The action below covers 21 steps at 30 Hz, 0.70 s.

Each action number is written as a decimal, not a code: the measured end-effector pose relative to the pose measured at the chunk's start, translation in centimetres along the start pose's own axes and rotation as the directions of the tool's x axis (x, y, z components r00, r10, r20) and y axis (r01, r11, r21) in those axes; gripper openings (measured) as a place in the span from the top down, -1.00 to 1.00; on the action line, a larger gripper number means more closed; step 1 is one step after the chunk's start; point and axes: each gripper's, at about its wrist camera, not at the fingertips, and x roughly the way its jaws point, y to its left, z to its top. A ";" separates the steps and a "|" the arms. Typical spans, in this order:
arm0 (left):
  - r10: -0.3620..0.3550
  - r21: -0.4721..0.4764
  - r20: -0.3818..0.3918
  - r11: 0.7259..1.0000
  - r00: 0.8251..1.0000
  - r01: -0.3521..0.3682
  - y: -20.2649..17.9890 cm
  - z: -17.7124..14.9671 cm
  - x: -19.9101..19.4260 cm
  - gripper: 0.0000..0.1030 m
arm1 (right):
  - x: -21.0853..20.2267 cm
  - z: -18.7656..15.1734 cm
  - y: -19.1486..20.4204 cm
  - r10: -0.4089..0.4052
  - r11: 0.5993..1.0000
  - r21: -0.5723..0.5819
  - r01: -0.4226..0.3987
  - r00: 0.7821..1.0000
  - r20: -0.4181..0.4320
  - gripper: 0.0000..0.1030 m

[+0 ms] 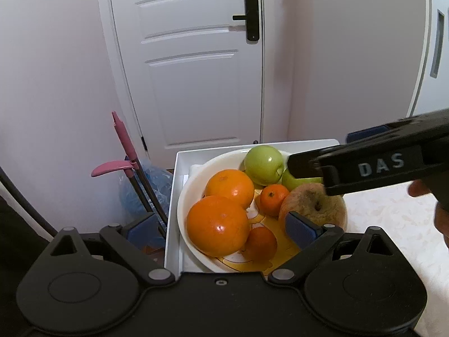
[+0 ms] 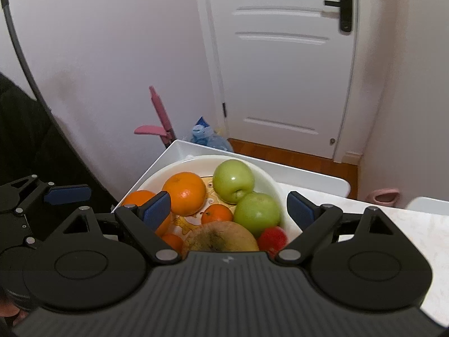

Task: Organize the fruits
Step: 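Open the left tool to drop the orange while the right tool releases the tangerine, then move both tools toward the kiwi and red tomato on the floral cloth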

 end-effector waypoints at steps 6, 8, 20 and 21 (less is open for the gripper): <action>-0.011 0.008 0.019 1.000 1.000 0.011 -1.2 0.8 -2.0 -0.93 | -4.1 -0.3 -1.4 -0.044 0.997 0.071 0.042 0.999 0.029 -1.00; -0.020 0.009 0.022 1.000 1.000 0.020 -1.9 1.0 -2.8 -0.93 | -5.8 -0.5 -2.2 -0.076 0.994 0.085 0.073 0.997 0.032 -1.00; -0.083 0.049 0.068 0.996 0.994 0.080 -9.7 2.5 -6.7 -0.93 | -14.4 -4.1 -10.0 -0.179 0.973 0.155 0.169 0.982 0.053 -1.00; -0.089 0.051 0.071 0.995 0.994 0.085 -10.6 2.6 -6.9 -0.93 | -15.1 -4.4 -11.0 -0.183 0.971 0.168 0.171 0.982 0.054 -1.00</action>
